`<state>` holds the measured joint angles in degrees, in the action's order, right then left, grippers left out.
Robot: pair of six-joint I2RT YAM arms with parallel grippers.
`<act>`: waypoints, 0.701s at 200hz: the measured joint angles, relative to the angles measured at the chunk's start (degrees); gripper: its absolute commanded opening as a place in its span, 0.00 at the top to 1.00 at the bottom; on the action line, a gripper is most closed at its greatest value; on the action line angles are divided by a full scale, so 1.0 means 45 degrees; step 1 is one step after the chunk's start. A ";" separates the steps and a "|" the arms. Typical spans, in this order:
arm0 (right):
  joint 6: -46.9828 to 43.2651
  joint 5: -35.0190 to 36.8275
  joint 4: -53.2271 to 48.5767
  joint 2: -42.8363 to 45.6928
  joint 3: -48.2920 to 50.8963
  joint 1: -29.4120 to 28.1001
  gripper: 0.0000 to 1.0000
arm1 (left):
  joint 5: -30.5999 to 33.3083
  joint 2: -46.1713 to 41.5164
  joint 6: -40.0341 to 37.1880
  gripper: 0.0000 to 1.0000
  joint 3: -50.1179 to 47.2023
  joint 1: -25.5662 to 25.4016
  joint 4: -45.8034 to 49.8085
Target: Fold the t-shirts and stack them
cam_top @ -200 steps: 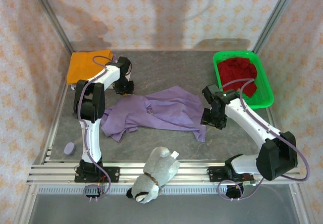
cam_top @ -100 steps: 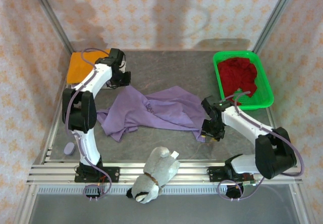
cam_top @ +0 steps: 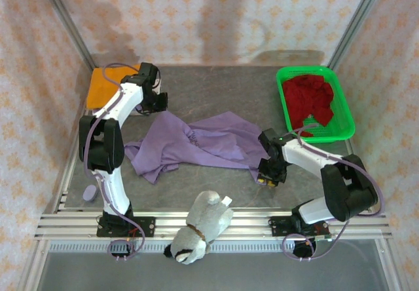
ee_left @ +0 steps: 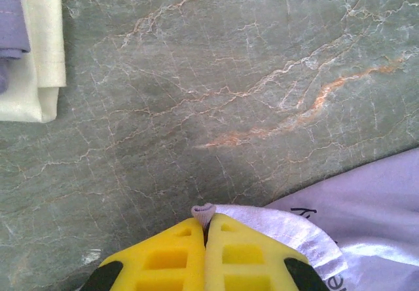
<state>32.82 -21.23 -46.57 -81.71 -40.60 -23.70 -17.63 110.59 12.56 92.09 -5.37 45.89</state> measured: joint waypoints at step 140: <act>-0.0112 0.1200 -0.1661 0.3468 -0.3497 -0.0102 1.00 | 0.0627 -0.4148 0.0053 1.00 0.0452 0.0000 0.0918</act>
<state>32.32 -15.84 -54.04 -66.11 -56.34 -24.16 -14.81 91.92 12.80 94.13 -5.37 50.02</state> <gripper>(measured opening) 0.038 0.048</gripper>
